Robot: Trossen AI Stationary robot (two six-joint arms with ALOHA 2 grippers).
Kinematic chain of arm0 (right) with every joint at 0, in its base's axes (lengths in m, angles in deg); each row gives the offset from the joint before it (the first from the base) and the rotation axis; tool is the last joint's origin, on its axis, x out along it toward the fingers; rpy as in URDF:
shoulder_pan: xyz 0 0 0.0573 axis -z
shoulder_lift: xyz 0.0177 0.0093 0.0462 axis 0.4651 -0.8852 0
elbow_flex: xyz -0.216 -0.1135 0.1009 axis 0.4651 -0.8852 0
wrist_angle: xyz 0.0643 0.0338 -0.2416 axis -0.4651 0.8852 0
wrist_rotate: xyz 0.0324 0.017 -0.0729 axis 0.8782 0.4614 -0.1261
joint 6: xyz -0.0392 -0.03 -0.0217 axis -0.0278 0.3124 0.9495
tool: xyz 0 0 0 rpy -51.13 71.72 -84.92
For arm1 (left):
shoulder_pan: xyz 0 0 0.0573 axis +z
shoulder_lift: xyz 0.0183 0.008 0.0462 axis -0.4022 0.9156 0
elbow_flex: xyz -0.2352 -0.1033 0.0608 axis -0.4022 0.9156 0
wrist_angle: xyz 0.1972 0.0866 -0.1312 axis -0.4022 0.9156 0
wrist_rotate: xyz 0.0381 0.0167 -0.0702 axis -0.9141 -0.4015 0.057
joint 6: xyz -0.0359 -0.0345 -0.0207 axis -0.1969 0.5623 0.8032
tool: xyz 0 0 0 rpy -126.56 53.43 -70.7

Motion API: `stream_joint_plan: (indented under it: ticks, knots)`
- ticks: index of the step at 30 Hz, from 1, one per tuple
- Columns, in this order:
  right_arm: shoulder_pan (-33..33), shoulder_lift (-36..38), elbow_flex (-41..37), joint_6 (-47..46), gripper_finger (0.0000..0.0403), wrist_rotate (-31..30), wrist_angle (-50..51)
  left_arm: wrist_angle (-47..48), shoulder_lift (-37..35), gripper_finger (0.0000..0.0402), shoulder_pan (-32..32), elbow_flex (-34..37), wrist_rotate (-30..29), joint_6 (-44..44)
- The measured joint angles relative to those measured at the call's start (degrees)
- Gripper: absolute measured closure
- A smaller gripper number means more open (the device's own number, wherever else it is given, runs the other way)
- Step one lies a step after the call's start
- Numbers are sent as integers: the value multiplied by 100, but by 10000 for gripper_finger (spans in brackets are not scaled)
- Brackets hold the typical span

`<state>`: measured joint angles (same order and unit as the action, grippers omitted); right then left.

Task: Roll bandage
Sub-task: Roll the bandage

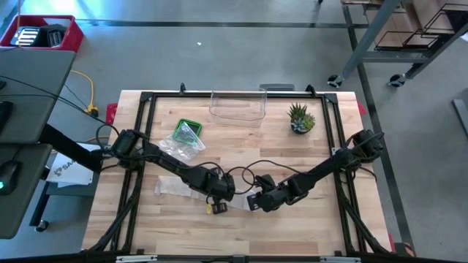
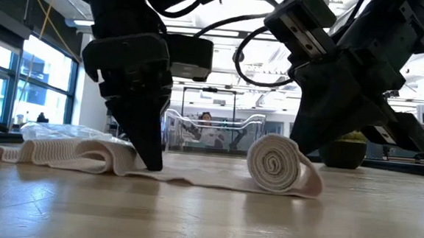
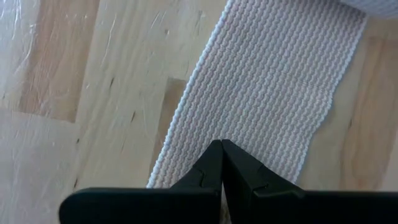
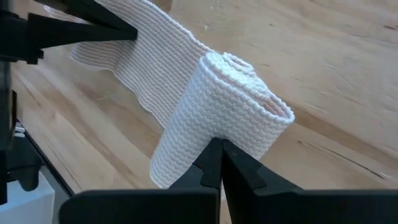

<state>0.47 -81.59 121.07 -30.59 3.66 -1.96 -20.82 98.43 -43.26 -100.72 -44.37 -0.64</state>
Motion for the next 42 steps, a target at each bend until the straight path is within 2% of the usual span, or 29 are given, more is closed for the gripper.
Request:
stream_joint_plan:
  ticks: [6,15,19,22,24,28,32,34,42]
  knots:
    - [12,0,-2,136,403,-81,-443,-304,7,402,-2,7,-73,141]
    - [1,172,-2,283,403,-119,-384,-70,-77,402,-2,5,-27,88]
    - [-95,460,-2,349,403,-146,108,-159,-289,402,-2,5,-60,87]
    - [-271,692,-2,257,403,-186,842,-291,-393,402,-2,3,-125,85]
    - [-396,810,-89,101,403,-121,1141,-795,-356,402,-2,5,56,69]
    - [-637,881,-613,-498,403,10,552,-1754,49,402,1,-8,372,-48]
    - [-812,879,-1090,-1039,403,-218,-638,-1315,166,402,90,-67,289,439]
    - [-850,881,-1129,-1053,403,-357,-734,-1249,153,402,100,-80,160,489]
    - [-711,879,-1143,-992,403,-358,-642,-1794,155,401,65,-76,385,352]
